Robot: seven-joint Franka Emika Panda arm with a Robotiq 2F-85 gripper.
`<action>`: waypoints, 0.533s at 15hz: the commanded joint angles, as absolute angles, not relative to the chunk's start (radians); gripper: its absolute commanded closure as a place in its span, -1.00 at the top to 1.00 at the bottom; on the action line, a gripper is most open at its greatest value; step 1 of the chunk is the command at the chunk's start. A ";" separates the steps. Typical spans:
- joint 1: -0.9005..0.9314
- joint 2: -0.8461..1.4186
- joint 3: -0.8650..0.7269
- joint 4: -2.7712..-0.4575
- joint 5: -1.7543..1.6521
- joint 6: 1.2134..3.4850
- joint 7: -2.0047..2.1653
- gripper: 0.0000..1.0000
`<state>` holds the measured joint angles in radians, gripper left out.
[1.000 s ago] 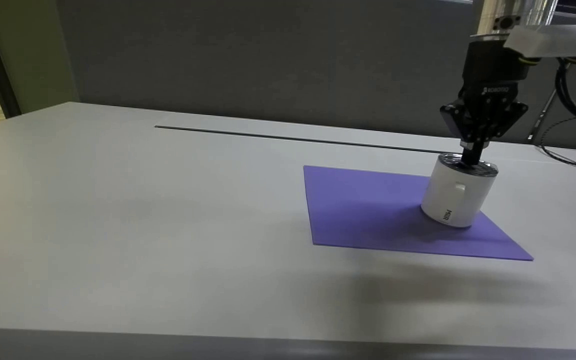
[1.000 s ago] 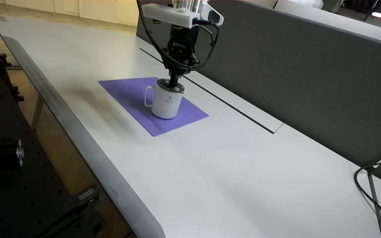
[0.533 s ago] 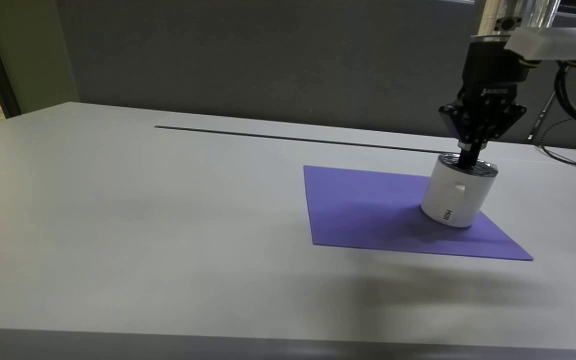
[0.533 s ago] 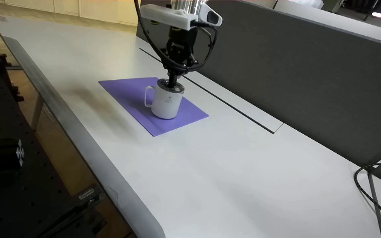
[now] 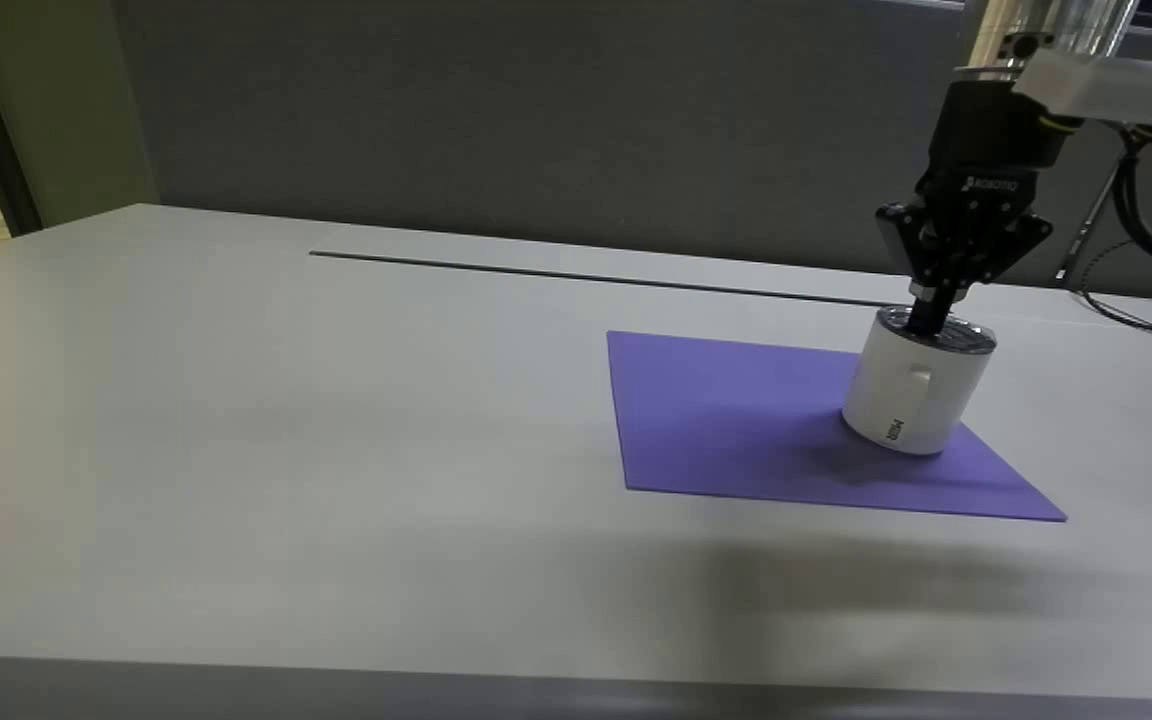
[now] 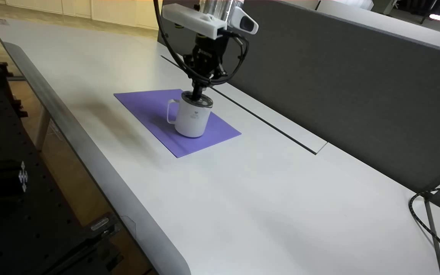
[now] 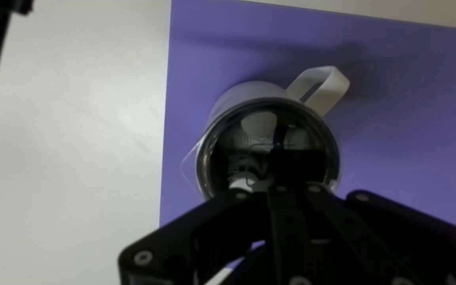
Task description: Close the sliding lid on the travel mug
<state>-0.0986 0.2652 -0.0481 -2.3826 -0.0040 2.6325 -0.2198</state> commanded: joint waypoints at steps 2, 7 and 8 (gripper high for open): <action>-0.116 0.238 -0.042 -2.376 0.013 2.622 -0.231 -1.00; -0.129 0.175 -0.054 -2.304 0.010 2.534 -0.241 -1.00; -0.135 0.165 -0.052 -2.287 0.022 2.503 -0.258 -0.49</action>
